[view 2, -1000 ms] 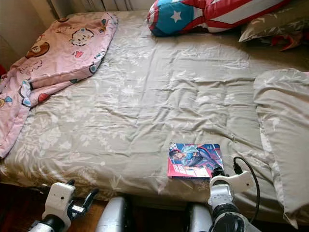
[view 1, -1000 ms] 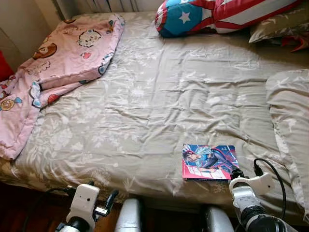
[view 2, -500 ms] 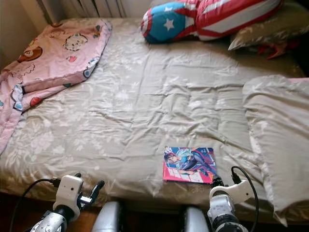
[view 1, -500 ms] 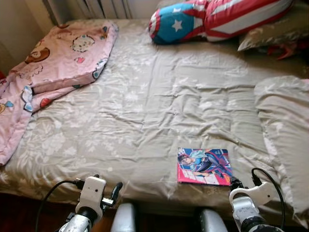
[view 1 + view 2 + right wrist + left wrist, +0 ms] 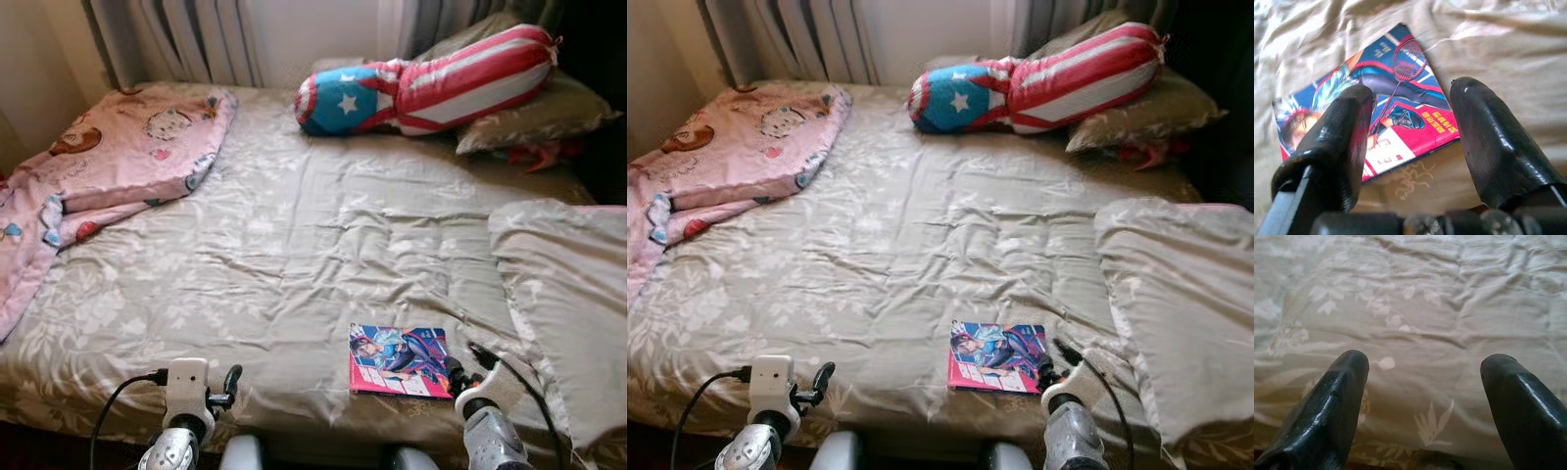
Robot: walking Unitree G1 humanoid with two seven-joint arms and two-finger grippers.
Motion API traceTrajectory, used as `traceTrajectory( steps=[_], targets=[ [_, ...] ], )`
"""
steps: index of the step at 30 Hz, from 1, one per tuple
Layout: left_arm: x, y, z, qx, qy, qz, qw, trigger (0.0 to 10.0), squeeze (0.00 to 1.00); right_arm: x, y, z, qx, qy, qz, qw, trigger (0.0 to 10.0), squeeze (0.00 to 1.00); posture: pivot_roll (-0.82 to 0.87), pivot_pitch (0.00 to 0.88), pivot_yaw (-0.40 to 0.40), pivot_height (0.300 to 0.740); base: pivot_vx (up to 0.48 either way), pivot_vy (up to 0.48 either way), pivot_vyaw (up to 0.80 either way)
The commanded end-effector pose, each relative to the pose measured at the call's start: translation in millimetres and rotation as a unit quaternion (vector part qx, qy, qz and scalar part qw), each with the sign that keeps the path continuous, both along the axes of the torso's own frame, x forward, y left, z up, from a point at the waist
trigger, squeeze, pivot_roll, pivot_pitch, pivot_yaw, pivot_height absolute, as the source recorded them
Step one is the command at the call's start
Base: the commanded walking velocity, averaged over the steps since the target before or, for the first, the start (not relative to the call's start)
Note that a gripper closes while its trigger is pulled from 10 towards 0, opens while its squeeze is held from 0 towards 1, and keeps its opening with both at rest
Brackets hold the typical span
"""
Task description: Clean up the room
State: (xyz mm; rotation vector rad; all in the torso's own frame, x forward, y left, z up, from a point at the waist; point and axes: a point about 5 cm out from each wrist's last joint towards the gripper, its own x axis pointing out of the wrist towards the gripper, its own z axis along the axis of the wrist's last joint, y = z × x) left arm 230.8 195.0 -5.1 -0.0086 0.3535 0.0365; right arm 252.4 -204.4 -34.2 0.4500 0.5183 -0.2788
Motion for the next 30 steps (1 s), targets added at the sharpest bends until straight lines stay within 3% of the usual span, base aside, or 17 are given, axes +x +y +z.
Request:
traceTrajectory(
  steps=[1,11,18,26,30],
  targets=[
    [0.7,0.2,-6,-0.005,0.008,0.011,1.0,10.0,0.0,-3.2,2.3,-2,-0.017,-0.002,0.023,1.0,10.0,0.0,0.05,0.0,-0.023,0.637,0.0,0.0,0.0],
    [1.3,-1.8,-30,-0.024,0.076,0.031,0.996,10.0,0.0,-22.8,12.0,-18,-0.042,0.045,0.072,0.996,10.0,0.0,0.01,0.0,-0.018,0.687,0.0,0.0,0.0],
    [-19.3,6.3,-51,-0.021,0.137,0.053,0.989,10.0,0.0,-46.5,11.0,-34,-0.08,0.114,0.106,0.985,10.0,0.0,0.01,0.0,-0.031,0.726,0.0,0.0,0.0],
    [-35.6,7.1,-64,-0.019,0.187,0.064,0.98,10.0,0.0,-63.8,19.4,-46,-0.08,0.161,0.15,0.972,10.0,0.0,0.03,0.0,-0.054,0.726,0.0,0.0,0.0],
    [-44.2,4.7,-70,-0.019,0.211,0.067,0.975,10.0,0.0,-75.3,11.6,-50,-0.076,0.175,0.152,0.97,10.0,0.0,0.03,0.0,-0.064,0.726,0.0,0.0,0.0]
  ],
)
